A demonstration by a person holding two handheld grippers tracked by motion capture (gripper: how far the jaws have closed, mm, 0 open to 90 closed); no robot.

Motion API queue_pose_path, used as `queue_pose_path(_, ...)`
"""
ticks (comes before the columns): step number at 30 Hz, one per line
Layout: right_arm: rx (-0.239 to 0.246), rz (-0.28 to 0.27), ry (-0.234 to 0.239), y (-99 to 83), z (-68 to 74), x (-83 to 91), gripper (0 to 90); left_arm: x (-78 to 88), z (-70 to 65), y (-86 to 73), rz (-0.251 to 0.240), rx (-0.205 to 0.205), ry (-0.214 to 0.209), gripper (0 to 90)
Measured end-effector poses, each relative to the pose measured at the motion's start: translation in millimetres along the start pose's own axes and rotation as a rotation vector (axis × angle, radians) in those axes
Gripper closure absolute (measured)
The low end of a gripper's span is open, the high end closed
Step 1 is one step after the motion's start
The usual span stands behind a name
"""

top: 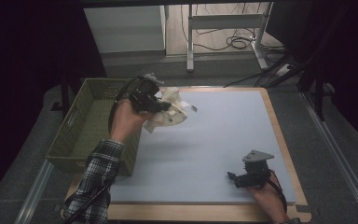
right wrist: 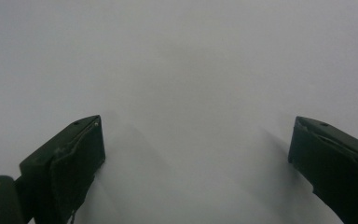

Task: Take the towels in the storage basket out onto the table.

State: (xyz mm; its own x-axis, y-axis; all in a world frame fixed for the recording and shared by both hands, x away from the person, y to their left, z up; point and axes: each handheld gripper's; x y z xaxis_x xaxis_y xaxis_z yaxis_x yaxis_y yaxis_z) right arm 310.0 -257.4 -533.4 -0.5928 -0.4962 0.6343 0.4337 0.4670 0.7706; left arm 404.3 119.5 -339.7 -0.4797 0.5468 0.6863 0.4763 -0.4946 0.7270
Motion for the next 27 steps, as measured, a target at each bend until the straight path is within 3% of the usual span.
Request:
queue_pose_path(18, 0.001, 0.001, 0.0, -0.1, -0.2, 0.0, 3.8, -90.6, -39.0, -33.2, 0.041, -0.012, -0.135, 73.1)
queue_pose_path(27, 0.001, 0.003, 0.001, -0.1, -0.1, 0.3, 3.8, -126.5, -59.1, -48.8, 0.026, -0.029, -0.158, 71.5)
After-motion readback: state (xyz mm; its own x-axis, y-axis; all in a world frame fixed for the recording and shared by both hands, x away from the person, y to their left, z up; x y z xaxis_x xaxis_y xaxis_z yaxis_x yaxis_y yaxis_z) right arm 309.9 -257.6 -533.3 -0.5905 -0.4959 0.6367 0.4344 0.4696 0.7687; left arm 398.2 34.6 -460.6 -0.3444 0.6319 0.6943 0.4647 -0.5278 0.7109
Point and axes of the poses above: each handheld gripper's, and its own axes: x roughly backward along the jaws, y roughly out of its top, z roughly to its left, and after that the axes turned 5 degrees about -z, right-handed
